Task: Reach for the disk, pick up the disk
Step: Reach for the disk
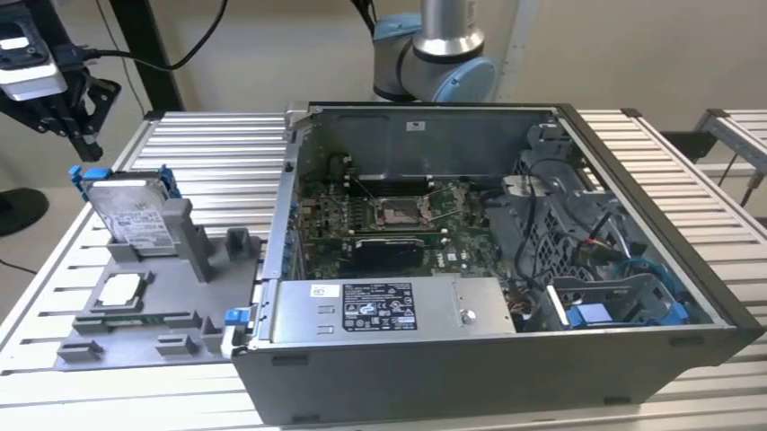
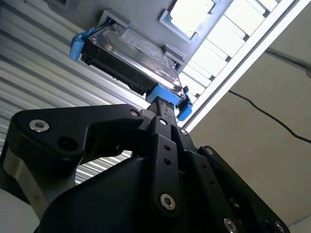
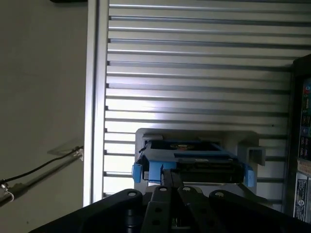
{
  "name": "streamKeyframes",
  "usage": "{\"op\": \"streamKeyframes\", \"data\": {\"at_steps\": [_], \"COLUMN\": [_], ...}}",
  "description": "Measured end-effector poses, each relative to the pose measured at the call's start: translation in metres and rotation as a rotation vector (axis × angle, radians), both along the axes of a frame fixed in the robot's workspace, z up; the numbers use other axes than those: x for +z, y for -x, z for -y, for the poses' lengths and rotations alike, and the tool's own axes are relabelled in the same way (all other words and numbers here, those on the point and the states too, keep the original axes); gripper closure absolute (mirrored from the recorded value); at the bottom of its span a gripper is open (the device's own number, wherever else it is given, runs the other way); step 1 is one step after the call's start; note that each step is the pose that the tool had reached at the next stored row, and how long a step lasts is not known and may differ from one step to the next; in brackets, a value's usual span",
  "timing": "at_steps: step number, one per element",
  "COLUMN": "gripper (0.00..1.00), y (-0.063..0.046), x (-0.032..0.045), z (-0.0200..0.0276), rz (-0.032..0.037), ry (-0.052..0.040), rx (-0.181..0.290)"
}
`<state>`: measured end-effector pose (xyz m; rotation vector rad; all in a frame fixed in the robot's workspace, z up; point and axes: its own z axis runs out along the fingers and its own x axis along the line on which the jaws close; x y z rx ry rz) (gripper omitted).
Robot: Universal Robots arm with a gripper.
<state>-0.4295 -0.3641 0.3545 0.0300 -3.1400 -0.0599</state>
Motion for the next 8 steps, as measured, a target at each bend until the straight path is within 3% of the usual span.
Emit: {"op": "streamKeyframes", "data": {"at_steps": [8], "gripper": [1.00], "y": [0.0001], "x": [0.0000], "z": [0.0000], "rz": [-0.0001], "ry": [0.0000], "rx": [0.016]}}
